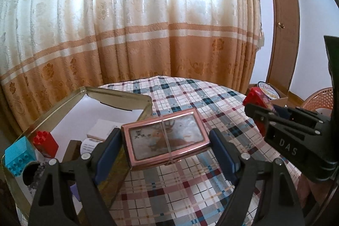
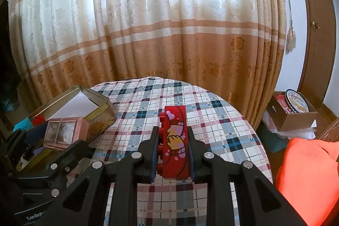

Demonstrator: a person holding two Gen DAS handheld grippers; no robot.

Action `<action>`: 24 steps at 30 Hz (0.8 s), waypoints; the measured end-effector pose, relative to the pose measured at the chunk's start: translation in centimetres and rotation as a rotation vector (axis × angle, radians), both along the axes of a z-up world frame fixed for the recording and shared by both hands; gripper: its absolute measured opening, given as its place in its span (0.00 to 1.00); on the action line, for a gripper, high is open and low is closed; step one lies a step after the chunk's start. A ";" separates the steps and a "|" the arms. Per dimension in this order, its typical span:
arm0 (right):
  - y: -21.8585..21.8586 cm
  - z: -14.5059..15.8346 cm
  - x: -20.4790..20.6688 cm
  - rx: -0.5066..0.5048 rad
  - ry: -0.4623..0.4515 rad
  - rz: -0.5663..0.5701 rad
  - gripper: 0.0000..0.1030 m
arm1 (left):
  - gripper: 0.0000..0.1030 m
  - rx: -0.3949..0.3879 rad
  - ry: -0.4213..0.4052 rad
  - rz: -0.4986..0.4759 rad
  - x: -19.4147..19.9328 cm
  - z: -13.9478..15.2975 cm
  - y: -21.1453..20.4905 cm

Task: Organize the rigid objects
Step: 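Lift the photo frame and candy box up off the table, then carry the photo frame and candy box over the tin tray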

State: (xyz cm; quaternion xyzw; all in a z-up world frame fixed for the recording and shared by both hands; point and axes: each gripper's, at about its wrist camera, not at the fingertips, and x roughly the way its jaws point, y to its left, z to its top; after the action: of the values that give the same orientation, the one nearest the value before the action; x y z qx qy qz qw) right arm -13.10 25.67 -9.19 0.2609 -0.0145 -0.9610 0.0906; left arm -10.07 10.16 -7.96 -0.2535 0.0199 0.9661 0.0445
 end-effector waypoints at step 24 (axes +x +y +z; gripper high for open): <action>-0.5 0.3 1.1 -0.020 0.036 0.020 0.24 | 0.81 0.034 0.041 0.035 1.2 0.7 -1.8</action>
State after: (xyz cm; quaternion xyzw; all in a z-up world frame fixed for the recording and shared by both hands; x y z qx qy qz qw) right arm -12.04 25.19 -8.92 0.2426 -0.0201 -0.9644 0.1029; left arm -8.89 8.37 -7.22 -0.2330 -0.0003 0.9720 0.0314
